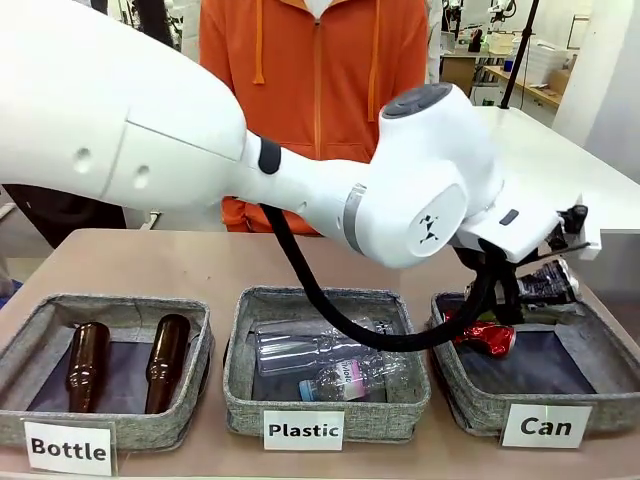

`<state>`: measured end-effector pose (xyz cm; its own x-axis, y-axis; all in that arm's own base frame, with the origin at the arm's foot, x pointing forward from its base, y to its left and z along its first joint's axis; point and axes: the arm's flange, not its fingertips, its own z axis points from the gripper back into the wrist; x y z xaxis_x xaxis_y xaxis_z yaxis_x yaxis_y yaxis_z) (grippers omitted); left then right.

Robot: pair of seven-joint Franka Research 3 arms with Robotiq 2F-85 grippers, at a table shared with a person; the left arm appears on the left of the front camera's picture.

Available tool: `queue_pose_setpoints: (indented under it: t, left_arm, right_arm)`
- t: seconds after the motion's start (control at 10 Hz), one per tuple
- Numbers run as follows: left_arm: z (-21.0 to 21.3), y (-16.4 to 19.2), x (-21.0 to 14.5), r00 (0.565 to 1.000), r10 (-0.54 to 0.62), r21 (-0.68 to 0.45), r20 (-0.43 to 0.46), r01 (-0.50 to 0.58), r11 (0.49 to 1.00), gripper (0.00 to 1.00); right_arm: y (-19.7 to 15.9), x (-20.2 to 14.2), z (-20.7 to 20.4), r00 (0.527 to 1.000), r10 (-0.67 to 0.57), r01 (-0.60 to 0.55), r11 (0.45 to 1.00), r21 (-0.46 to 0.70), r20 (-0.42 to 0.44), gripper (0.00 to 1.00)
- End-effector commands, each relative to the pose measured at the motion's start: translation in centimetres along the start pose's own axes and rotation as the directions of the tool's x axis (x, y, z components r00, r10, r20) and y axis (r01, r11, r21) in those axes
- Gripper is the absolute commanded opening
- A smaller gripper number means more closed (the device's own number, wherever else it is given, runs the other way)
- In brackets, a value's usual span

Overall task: Sort the can waste into the basket.
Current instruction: Pick up the can waste from the table and place it in the right Fabric basket.

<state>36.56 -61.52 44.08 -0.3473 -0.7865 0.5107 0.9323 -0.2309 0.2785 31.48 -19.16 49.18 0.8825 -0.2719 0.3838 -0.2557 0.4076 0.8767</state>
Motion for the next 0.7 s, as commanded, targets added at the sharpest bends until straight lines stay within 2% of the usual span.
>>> queue_pose_setpoints:
  t: [0.0,0.3,0.6]
  left_arm:
    - [-0.7,0.5,1.5,0.999,0.005,-0.058,-0.032,-0.007,0.998,0.96]
    - [-0.7,0.5,1.4,0.999,0.016,-0.051,-0.037,-0.018,0.999,1.0]
    - [1.7,-0.2,0.0,0.999,0.039,-0.041,-0.007,-0.039,0.998,1.0]
  right_arm:
    - [0.3,0.3,-0.1,1.0,0.004,-0.004,1.0,0.014,0.013,1.0]
    - [0.3,0.3,-0.1,1.0,0.004,-0.004,1.0,0.014,0.013,1.0]
    - [0.3,0.3,-0.1,1.0,0.004,-0.004,1.0,0.014,0.013,1.0]
